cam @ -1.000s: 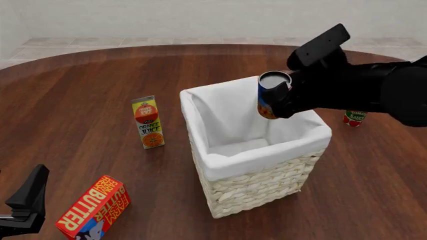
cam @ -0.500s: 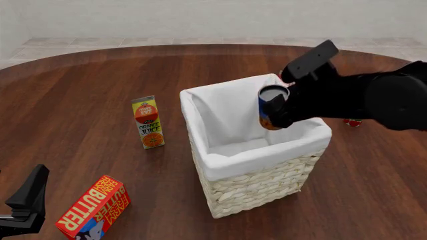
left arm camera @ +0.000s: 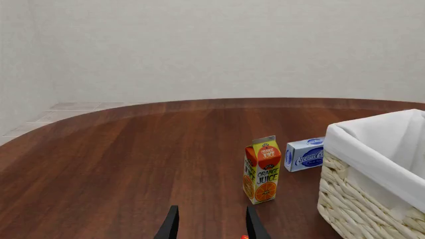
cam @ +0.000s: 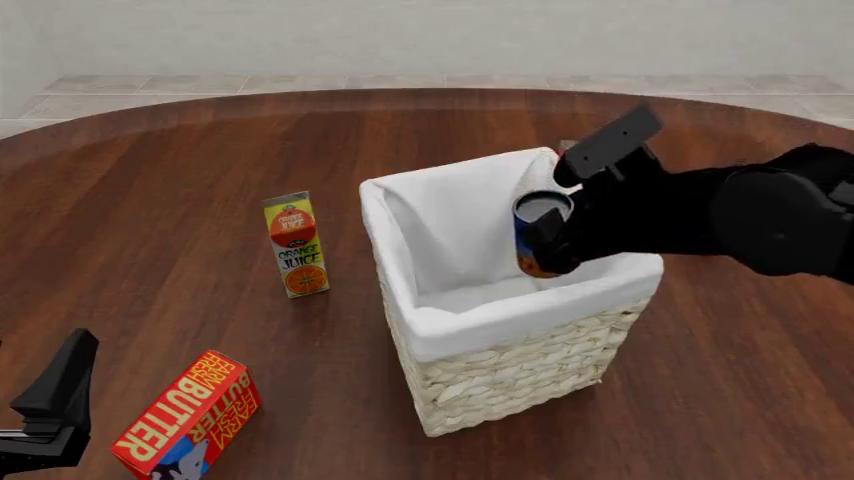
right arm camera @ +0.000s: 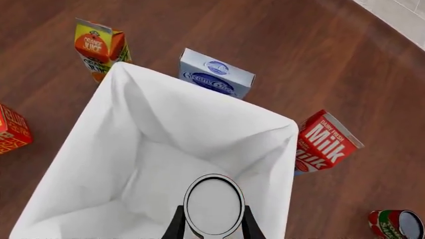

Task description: Pick up the alphabet soup and the tomato sauce, and put them in the basket.

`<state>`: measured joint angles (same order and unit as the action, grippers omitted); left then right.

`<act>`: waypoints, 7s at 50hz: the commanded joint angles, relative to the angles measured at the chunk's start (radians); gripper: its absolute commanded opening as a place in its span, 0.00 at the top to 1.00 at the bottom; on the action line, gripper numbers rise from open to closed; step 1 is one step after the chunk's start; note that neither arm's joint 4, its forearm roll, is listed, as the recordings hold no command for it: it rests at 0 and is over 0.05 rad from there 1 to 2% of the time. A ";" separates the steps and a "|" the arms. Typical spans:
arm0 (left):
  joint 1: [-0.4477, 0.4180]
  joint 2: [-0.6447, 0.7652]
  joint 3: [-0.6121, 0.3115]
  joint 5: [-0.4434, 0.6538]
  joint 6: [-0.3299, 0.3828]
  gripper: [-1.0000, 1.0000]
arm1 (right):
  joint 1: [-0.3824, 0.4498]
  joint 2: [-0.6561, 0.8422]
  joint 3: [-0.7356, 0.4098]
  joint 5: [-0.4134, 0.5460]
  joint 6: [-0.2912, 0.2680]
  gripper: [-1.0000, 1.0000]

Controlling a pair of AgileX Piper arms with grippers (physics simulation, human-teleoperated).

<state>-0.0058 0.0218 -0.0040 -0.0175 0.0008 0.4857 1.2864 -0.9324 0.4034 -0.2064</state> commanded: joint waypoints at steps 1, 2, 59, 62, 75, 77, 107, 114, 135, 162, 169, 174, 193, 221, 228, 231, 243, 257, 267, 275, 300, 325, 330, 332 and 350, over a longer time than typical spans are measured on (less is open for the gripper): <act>0.000 0.000 0.000 0.000 0.000 0.00 | 0.009 -0.001 0.016 -0.011 0.027 1.00; 0.000 0.000 0.000 0.000 0.000 0.00 | 0.009 0.000 0.015 -0.011 0.027 1.00; 0.000 0.000 0.000 0.000 0.000 0.00 | -0.010 -0.095 -0.092 0.055 -0.005 0.00; 0.000 0.000 0.000 0.000 0.000 0.00 | -0.018 -0.095 -0.099 0.055 -0.007 0.00; 0.000 0.000 0.000 0.000 0.000 0.00 | -0.084 -0.110 -0.113 0.028 -0.003 0.00; 0.000 0.000 0.000 0.000 0.000 0.00 | -0.092 -0.114 -0.114 0.027 0.000 0.00; 0.000 0.000 0.000 0.000 0.000 0.00 | -0.253 -0.173 -0.101 -0.017 0.031 0.00; 0.000 0.000 0.000 0.000 0.000 0.00 | -0.292 -0.177 -0.090 -0.037 0.039 0.00; 0.000 0.000 0.000 0.000 0.000 0.00 | -0.441 -0.186 -0.040 -0.116 0.057 0.00; 0.000 0.000 0.000 0.000 0.000 0.00 | -0.601 -0.138 0.001 -0.204 0.071 0.00; 0.000 0.000 0.000 0.000 0.000 0.00 | -0.646 -0.107 0.007 -0.220 0.065 0.00; 0.000 0.000 0.000 0.000 0.000 0.00 | -0.687 -0.099 0.001 -0.227 0.059 0.00; 0.000 0.000 0.000 0.000 0.000 0.00 | -0.753 -0.025 -0.006 -0.260 0.048 0.00; 0.000 0.000 0.000 0.000 0.000 0.00 | -0.755 0.100 -0.030 -0.322 0.082 0.00; 0.000 0.000 0.000 0.000 0.000 0.00 | -0.758 0.122 -0.034 -0.334 0.083 0.00; 0.000 0.000 0.000 0.000 0.000 0.00 | -0.759 0.126 -0.036 -0.336 0.083 0.00; 0.000 0.000 0.000 0.000 0.000 0.00 | -0.758 0.186 -0.048 -0.372 0.095 0.00; 0.000 0.000 0.000 0.000 0.000 0.00 | -0.761 0.239 -0.067 -0.398 0.099 0.00; 0.000 0.000 0.000 0.000 0.000 0.00 | -0.764 0.276 -0.089 -0.407 0.093 0.00; 0.000 0.000 0.000 0.000 0.000 0.00 | -0.771 0.313 -0.097 -0.428 0.095 0.00; 0.000 0.000 0.000 0.000 0.000 0.00 | -0.776 0.411 -0.136 -0.461 0.109 0.00; 0.000 0.000 0.000 0.000 0.000 0.00 | -0.777 0.483 -0.160 -0.498 0.114 0.00; 0.000 0.001 0.000 0.000 0.000 0.00 | -0.779 0.507 -0.166 -0.514 0.116 0.00; 0.000 0.000 0.000 0.000 0.000 0.00 | -0.777 0.524 -0.170 -0.522 0.108 0.00; 0.000 0.000 0.000 0.000 0.000 0.00 | -0.781 0.581 -0.205 -0.537 0.107 0.00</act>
<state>-0.0058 0.0217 -0.0040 -0.0175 0.0008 -0.2916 1.8358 -1.1231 -0.1215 -0.0991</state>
